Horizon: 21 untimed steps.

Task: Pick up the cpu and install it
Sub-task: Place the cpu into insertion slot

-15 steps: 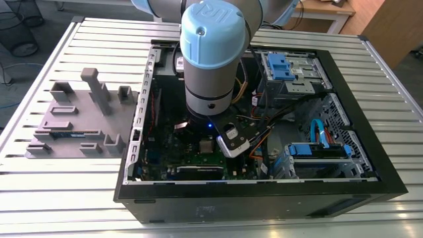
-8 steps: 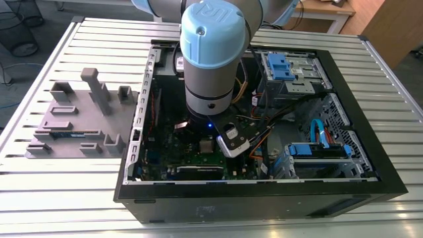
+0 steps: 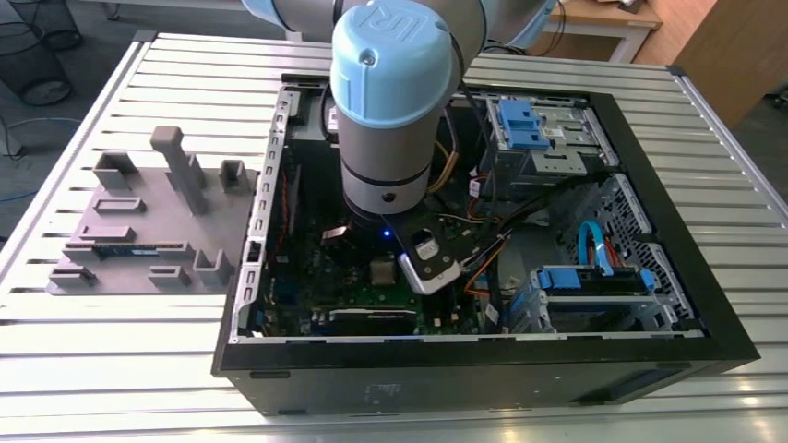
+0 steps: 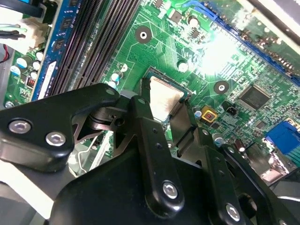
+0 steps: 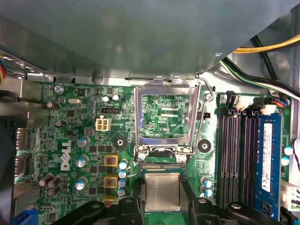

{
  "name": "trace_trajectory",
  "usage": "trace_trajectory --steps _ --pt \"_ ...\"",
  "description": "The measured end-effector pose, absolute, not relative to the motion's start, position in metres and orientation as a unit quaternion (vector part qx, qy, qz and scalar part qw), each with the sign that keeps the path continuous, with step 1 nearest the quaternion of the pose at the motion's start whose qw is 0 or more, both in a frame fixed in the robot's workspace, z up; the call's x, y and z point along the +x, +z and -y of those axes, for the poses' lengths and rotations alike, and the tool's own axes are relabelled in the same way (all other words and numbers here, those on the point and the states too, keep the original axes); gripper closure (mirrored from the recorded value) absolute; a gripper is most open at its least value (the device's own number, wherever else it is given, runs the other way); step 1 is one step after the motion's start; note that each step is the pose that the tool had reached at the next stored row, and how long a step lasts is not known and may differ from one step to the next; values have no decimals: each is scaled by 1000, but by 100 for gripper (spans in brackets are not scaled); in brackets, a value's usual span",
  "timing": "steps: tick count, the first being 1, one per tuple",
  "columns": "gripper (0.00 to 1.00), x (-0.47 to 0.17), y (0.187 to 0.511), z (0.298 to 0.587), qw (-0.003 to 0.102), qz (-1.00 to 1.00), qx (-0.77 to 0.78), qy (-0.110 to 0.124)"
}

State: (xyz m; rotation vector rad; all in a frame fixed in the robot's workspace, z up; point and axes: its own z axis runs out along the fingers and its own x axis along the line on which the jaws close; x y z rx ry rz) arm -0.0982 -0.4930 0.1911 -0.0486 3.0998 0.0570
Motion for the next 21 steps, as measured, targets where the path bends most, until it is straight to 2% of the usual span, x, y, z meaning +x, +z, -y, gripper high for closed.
trace_trajectory --steps 21 --pt "58 -103 191 493 21 -1000 7 22"
